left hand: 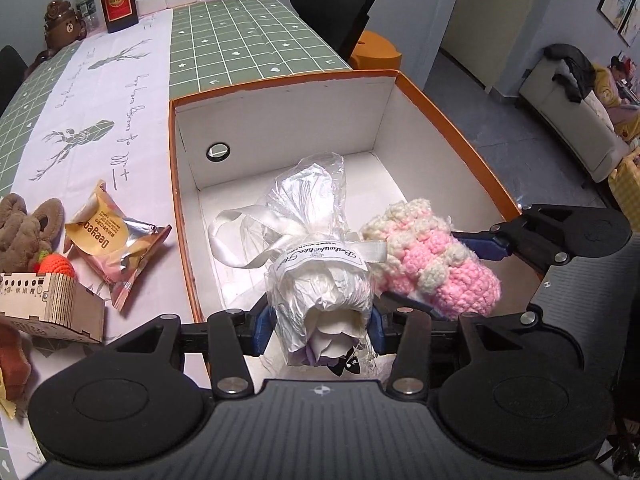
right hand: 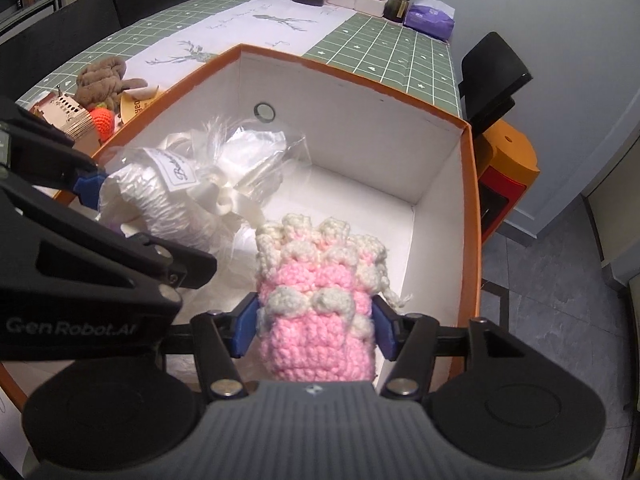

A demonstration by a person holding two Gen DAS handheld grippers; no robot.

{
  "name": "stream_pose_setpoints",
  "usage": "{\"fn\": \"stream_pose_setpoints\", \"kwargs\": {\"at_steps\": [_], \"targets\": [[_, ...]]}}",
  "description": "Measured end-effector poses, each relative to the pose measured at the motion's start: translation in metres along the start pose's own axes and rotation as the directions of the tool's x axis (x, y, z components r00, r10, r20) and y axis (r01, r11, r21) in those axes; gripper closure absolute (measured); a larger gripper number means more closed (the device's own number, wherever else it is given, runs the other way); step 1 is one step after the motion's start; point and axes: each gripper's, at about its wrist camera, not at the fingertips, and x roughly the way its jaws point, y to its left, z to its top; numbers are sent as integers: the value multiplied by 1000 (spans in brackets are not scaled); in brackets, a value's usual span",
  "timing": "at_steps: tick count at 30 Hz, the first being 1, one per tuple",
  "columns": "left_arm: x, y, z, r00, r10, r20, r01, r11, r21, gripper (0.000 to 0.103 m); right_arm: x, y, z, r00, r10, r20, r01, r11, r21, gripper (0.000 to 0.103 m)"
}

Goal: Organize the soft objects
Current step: 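Open both grippers to drop the bundle and pouch into the box, then move both grippers back over the remaining items on the table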

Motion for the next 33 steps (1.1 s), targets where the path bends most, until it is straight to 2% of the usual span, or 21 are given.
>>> {"fn": "stream_pose_setpoints", "kwargs": {"at_steps": [2,4,8,11,14,19,21,23,27,33], "targets": [[-1,0,0,1000,-4,6,4,1000,2,42,1,1,1,1000,-1,-6,1,1000,-10,41],[-3,2,-1,1000,-21,21,21,1000,1,30,0,3,1,1000,-7,-10,7,1000,-22,36],[-12,5,-2,998,-31,55,32,999,-6,24,-5,6,1,1000,-28,-4,28,999,-36,28],[-20,10,-2,996,-51,72,52,998,-25,24,-13,8,2,999,-46,6,46,998,-44,26],[-29,14,-5,993,-67,96,71,997,-39,24,-25,11,3,997,-76,31,77,996,-53,18],[-49,21,-14,983,-72,170,81,995,-49,24,-45,18,3,992,-107,66,110,993,-40,17],[-56,23,-18,978,-70,198,81,996,-46,24,-52,25,3,989,-122,78,125,992,-33,14],[-63,27,-24,971,-73,228,86,995,-48,24,-59,33,2,986,-136,96,140,990,-33,13],[-80,40,-39,938,-160,307,183,982,-48,24,-79,56,-2,976,-145,164,153,988,-38,13],[-106,64,-65,893,-144,426,173,984,-31,24,-104,95,-7,948,-146,282,158,987,-22,9]]}}
